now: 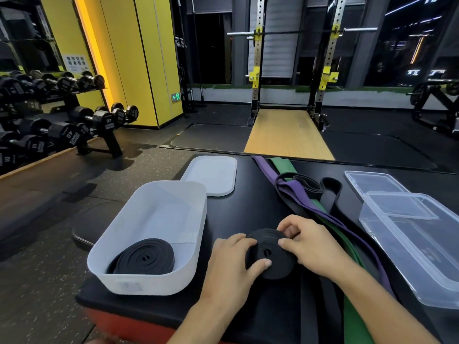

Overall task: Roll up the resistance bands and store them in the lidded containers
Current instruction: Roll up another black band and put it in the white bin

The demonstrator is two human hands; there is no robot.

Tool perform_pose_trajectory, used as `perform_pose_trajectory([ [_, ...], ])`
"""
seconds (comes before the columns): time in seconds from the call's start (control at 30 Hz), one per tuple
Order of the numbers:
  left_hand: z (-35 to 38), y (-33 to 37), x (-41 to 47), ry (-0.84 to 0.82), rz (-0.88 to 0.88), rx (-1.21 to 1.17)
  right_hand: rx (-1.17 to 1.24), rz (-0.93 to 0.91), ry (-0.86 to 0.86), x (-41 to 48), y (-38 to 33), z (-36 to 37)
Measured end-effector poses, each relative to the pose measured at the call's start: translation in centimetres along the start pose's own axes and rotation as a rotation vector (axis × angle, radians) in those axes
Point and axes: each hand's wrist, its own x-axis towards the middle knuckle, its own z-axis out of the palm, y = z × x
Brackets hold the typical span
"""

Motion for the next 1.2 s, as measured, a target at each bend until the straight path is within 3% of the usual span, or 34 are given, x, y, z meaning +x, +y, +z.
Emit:
perform_pose_trajectory([
  [0.37,-0.5,0.7,-1.0,-0.023,0.081,0.075,0.234,0.157,0.066,0.4,-0.2,0.3],
  [0.53,-0.4,0.5,-1.4,-0.055,0.068,0.052,0.11,0.187,-0.033,1.4,-1.0,0.6],
  [0.7,-0.4,0.7,-1.1,-0.063,0.066,0.043,-0.139,0.146,-0.026,1.5,-1.8,0.8],
  [1.03,0.0,0.3,-0.6,-0.036,0.022,0.001,0.394,0.3,-0.139,2.5,-1.7,-0.4],
  [1.2,0.1,0.5,-0.9,-0.035,0.023,0.024,0.343,0.328,-0.246,3.1,-2.0,-0.6],
])
